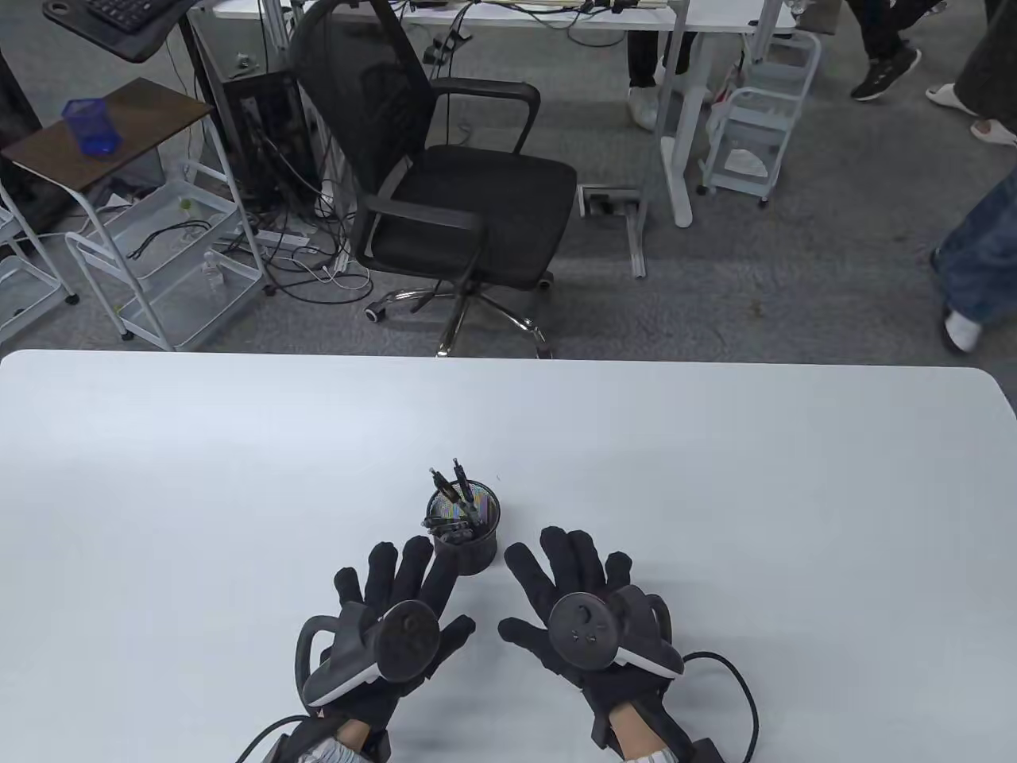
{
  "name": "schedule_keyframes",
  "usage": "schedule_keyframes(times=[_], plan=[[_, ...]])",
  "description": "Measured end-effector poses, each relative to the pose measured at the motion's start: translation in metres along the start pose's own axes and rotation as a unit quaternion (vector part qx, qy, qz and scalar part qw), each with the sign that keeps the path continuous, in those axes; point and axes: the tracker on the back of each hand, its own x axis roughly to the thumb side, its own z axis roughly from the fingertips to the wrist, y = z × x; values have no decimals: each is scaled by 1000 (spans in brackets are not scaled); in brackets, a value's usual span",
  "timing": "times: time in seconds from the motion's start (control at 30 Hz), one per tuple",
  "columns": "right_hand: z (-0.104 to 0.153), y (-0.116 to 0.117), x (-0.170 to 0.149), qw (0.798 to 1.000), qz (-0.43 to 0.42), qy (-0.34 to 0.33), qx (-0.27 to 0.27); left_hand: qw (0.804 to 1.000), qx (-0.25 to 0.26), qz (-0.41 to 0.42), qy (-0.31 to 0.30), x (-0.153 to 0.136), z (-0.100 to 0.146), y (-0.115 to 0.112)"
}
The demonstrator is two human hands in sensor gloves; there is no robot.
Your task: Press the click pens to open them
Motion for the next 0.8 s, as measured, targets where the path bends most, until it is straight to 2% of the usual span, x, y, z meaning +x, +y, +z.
schedule_keyframes(times=[0.4,0.67,0.8], plan=[[0,0,-1,1000,-3,3,-2,1000,28,12,4,-7,1,4],[2,-5,-6,1000,-14,6,-9,993,98,68,11,-39,2,23],[2,-6,-8,1000,-15,9,-8,992,82,94,14,-59,-15,27]])
